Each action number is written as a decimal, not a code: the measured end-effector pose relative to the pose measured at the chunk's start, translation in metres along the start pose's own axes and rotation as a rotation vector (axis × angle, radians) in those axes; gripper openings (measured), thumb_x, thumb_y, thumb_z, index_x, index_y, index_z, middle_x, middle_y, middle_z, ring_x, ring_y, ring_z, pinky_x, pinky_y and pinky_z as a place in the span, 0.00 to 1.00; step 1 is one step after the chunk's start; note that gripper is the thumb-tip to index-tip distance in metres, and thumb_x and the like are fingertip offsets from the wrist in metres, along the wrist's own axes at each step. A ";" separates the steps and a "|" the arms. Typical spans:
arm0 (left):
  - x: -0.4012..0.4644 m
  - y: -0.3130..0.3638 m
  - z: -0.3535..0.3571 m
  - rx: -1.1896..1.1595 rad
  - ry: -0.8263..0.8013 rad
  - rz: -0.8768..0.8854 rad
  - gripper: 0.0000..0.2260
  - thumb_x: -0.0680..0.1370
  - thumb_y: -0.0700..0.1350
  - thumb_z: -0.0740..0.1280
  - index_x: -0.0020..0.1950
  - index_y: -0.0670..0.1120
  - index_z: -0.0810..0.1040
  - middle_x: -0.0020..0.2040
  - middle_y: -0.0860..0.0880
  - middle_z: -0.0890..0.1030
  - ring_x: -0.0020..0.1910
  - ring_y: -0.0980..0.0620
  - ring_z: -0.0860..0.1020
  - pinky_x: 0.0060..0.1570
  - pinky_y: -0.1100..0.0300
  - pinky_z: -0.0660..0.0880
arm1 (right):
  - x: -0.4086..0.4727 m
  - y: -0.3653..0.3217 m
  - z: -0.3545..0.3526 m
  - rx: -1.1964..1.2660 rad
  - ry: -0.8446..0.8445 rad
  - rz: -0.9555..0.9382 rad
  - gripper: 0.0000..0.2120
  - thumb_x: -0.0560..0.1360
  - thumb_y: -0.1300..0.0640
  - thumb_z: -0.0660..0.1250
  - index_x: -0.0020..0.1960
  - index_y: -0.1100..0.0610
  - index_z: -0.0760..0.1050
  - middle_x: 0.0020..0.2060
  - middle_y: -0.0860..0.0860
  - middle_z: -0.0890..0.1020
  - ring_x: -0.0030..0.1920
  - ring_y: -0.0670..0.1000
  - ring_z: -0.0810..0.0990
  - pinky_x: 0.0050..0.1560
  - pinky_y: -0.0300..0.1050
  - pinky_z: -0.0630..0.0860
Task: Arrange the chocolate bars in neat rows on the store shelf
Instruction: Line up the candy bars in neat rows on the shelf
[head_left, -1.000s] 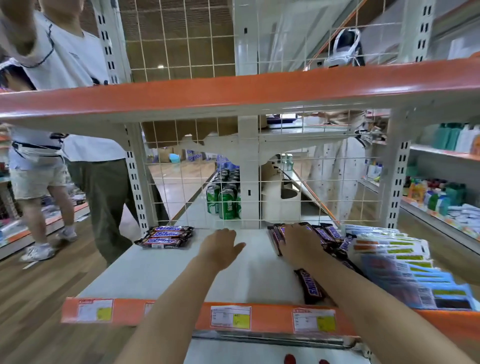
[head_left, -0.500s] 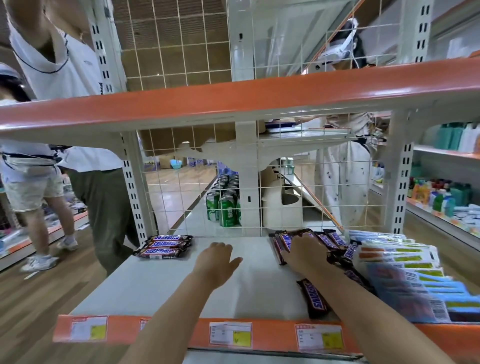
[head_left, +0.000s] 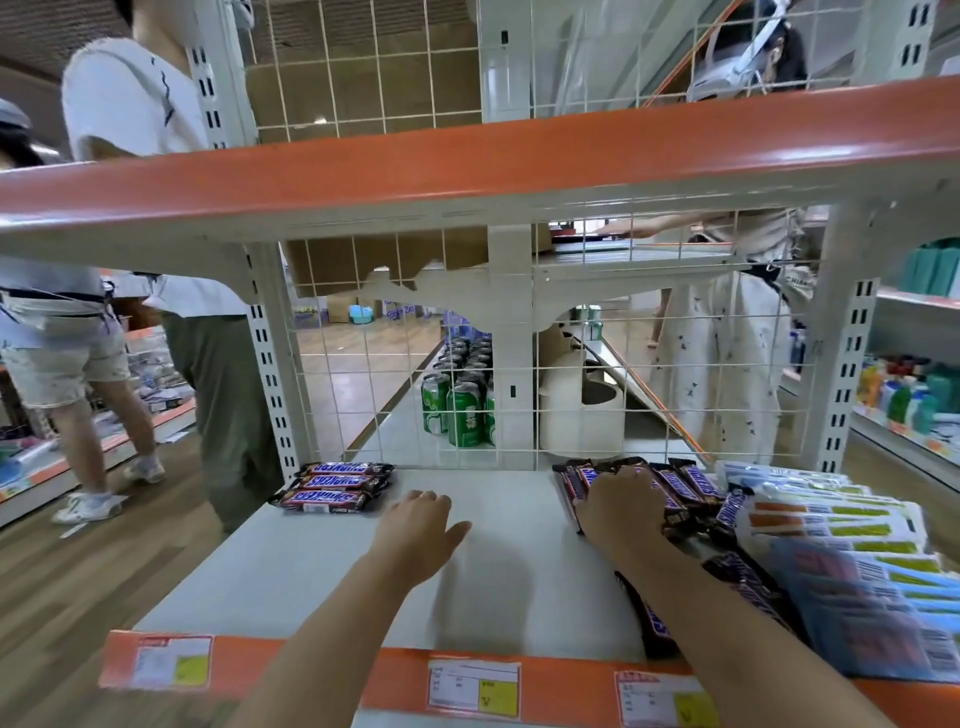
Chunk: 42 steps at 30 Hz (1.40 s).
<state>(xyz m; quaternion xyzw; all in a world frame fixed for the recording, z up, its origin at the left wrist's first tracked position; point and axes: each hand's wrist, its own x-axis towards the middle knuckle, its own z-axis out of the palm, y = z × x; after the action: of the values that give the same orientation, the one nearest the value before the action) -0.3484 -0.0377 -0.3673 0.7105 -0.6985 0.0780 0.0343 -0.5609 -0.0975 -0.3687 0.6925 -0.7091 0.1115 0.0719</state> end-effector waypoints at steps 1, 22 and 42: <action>0.000 0.000 0.001 -0.002 -0.002 0.003 0.21 0.80 0.57 0.53 0.62 0.43 0.72 0.60 0.45 0.75 0.63 0.47 0.70 0.58 0.55 0.68 | 0.000 -0.002 -0.001 -0.007 -0.014 0.011 0.19 0.78 0.48 0.59 0.62 0.58 0.73 0.60 0.56 0.74 0.62 0.56 0.71 0.59 0.48 0.69; -0.010 -0.013 -0.004 -0.062 0.071 0.008 0.19 0.81 0.56 0.54 0.60 0.43 0.72 0.59 0.46 0.75 0.61 0.47 0.71 0.56 0.55 0.69 | -0.004 -0.015 -0.010 0.020 0.211 -0.124 0.16 0.75 0.48 0.64 0.57 0.58 0.74 0.55 0.53 0.75 0.58 0.55 0.72 0.57 0.48 0.69; -0.076 -0.078 -0.053 0.236 0.590 0.063 0.32 0.59 0.57 0.78 0.55 0.38 0.80 0.52 0.43 0.82 0.46 0.45 0.82 0.40 0.54 0.79 | -0.057 -0.099 -0.049 -0.009 0.847 -0.905 0.16 0.61 0.57 0.76 0.48 0.58 0.80 0.41 0.52 0.80 0.41 0.54 0.78 0.44 0.47 0.74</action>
<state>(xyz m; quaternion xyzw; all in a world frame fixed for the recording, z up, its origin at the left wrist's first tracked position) -0.2750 0.0471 -0.3223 0.6344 -0.6661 0.3623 0.1503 -0.4626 -0.0316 -0.3301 0.8198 -0.2557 0.3320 0.3902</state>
